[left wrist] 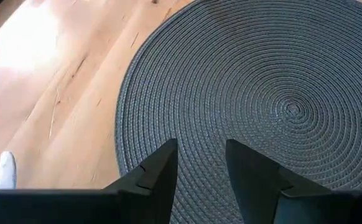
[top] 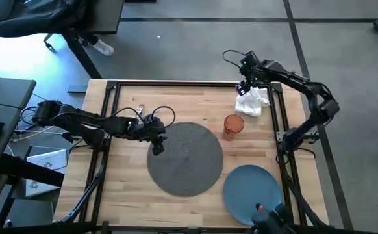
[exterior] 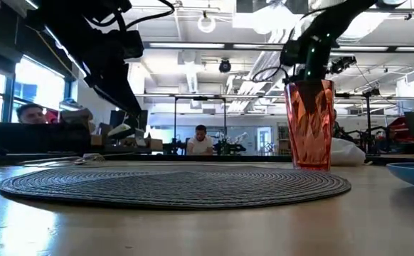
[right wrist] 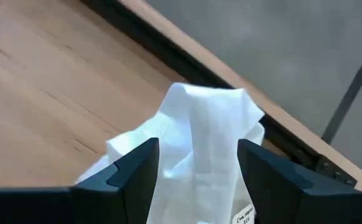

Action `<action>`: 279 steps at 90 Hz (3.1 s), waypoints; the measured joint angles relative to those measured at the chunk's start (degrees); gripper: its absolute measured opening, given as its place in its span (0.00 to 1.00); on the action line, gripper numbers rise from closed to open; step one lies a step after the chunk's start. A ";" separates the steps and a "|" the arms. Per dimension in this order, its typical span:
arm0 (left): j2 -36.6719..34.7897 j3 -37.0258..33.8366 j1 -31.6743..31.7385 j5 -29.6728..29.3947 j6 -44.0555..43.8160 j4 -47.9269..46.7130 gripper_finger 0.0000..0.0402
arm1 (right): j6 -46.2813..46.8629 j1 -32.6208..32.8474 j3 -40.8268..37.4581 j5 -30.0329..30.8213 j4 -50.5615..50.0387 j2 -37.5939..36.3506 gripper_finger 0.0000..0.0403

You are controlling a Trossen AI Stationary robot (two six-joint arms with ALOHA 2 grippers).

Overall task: Set table place
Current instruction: Fold the white table napkin

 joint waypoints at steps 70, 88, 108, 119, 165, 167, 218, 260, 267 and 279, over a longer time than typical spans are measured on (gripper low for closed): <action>-0.02 0.00 -0.02 -0.34 1.19 -0.85 0.30 | 1.04 -0.30 -13.81 9.97 12.18 3.04 0.16; -0.02 0.00 -0.02 -0.53 1.22 -0.83 0.30 | -1.67 1.73 -11.22 9.77 10.74 -1.73 0.02; -0.02 0.07 -0.15 -7.10 2.79 1.51 0.30 | -4.18 8.22 -3.62 6.62 8.67 -10.74 0.00; -0.02 2.50 -0.16 -7.62 4.95 1.84 0.30 | -3.79 13.32 1.44 3.77 8.64 -13.69 0.00; -0.04 11.04 -0.86 -7.72 11.13 7.99 0.30 | -1.36 32.68 20.08 7.54 10.48 -7.28 0.00; -0.02 11.03 -1.08 -7.70 11.02 8.15 0.30 | -1.45 33.06 20.38 7.73 10.49 -6.93 0.00; 5.46 4.63 -1.01 -11.64 6.79 18.98 0.32 | -2.08 35.04 20.48 9.14 10.18 -1.78 0.00; 21.66 4.61 -0.60 -0.26 19.64 27.14 0.43 | -2.05 35.04 20.48 9.00 11.08 -1.82 0.00; 25.30 4.61 -0.11 2.29 20.89 33.19 0.42 | -2.03 35.06 20.48 8.92 11.23 -1.82 0.00; 31.10 4.92 1.42 -4.87 25.15 41.47 0.42 | -2.03 36.05 20.48 8.91 12.49 -1.82 0.00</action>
